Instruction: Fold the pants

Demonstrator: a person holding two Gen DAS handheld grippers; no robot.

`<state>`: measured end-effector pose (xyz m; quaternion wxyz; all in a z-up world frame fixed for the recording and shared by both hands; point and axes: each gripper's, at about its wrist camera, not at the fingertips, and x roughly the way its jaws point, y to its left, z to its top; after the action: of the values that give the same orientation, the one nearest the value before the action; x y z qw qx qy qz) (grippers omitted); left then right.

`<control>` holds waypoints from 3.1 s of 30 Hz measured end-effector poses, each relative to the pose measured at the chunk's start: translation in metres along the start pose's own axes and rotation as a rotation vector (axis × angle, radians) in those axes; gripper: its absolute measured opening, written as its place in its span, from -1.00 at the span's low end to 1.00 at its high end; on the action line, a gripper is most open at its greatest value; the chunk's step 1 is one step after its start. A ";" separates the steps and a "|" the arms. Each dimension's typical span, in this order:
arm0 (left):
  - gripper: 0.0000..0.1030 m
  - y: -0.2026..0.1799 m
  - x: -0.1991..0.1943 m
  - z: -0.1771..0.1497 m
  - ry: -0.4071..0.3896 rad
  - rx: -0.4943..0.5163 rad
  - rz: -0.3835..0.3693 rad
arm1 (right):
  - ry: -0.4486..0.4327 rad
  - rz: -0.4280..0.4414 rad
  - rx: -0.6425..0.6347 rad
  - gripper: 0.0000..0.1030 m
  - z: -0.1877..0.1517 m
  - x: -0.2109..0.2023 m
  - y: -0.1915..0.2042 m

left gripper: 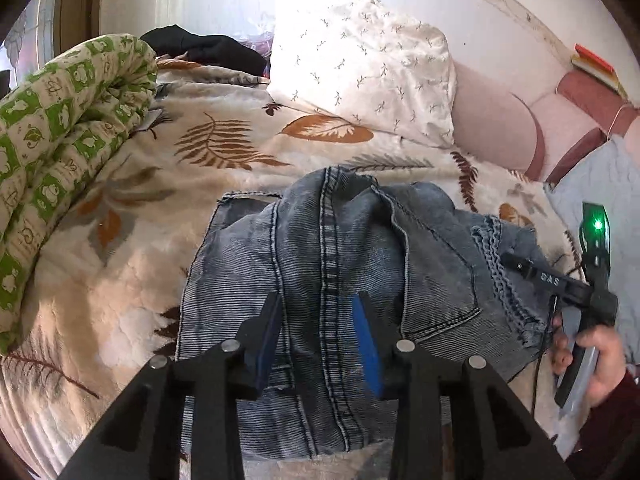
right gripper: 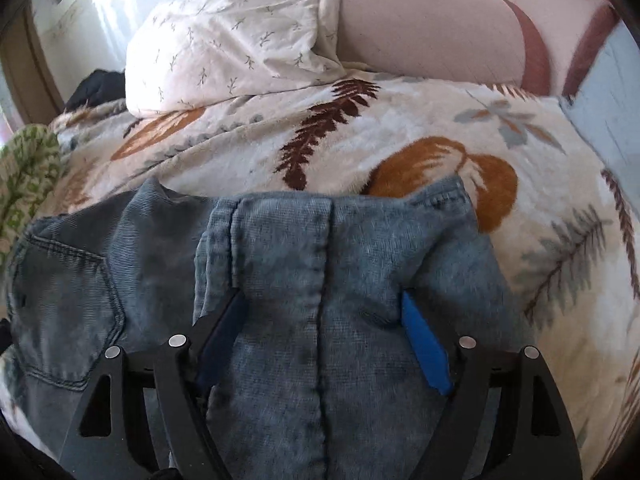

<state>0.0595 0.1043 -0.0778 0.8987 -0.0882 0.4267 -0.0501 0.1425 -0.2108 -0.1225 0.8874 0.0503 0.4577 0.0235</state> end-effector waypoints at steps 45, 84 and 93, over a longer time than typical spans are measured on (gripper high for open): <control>0.76 0.048 -0.048 -0.010 -0.116 -0.054 0.256 | -0.021 -0.110 -0.057 0.60 -0.076 -0.053 0.037; -0.49 0.018 -0.003 -0.034 -0.034 0.050 0.073 | 0.459 0.345 -0.589 0.59 0.063 0.029 0.343; -0.58 0.024 -0.005 -0.033 -0.045 0.024 0.016 | 0.591 0.175 -0.698 0.49 0.038 0.070 0.355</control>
<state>0.0311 0.1248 -0.0998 0.9095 -0.0752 0.4063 -0.0458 0.2156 0.1456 -0.1174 0.6772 -0.2218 0.6498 0.2645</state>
